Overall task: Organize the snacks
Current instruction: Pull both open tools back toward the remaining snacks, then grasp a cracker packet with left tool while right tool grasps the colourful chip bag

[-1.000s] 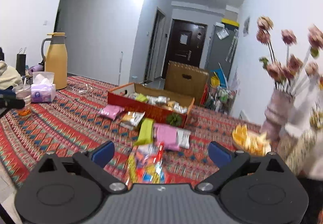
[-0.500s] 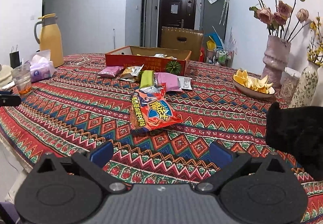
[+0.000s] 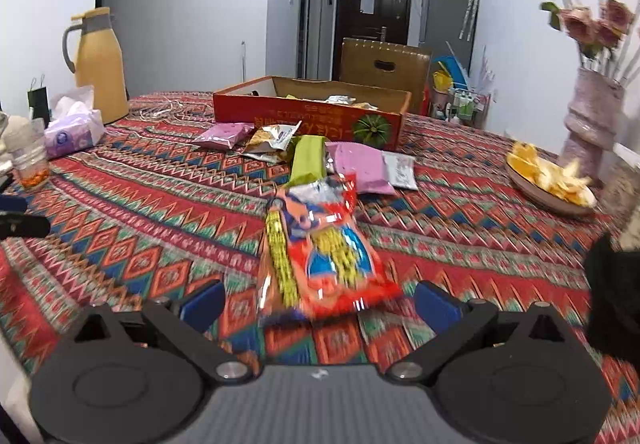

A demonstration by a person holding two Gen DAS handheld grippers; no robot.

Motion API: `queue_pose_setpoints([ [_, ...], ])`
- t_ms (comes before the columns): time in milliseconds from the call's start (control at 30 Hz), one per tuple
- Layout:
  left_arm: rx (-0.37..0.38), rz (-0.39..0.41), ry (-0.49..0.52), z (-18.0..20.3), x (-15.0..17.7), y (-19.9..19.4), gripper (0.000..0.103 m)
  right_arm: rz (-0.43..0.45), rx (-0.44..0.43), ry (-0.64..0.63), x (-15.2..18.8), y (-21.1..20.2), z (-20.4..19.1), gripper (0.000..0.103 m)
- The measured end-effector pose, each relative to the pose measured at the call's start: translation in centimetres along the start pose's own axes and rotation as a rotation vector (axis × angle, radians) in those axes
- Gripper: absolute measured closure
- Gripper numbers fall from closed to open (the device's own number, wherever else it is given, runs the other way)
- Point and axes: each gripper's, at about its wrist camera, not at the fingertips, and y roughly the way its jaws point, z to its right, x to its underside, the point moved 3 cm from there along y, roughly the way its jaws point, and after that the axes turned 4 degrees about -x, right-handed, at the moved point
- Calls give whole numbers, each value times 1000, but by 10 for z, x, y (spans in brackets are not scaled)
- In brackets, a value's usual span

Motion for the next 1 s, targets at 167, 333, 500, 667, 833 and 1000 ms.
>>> queue_pose_setpoints([
  [167, 17, -6, -12, -1, -16, 28, 0, -16, -48, -25, -24, 51, -4, 3],
  [333, 68, 2, 7, 14, -44, 61, 0, -103, 2, -66, -33, 97, -6, 33],
  [500, 98, 65, 27, 45, -93, 110, 0, -102, -79, 6, -30, 88, 9, 44],
  [667, 123, 39, 11, 79, -133, 179, 1, -90, -43, 35, -23, 68, 25, 45],
  [833, 116, 73, 20, 94, -145, 233, 6, -69, -18, 88, -17, 55, 48, 45],
  [1000, 170, 37, -86, 89, -142, 263, 37, -85, -13, 113, -12, 65, 55, 44],
])
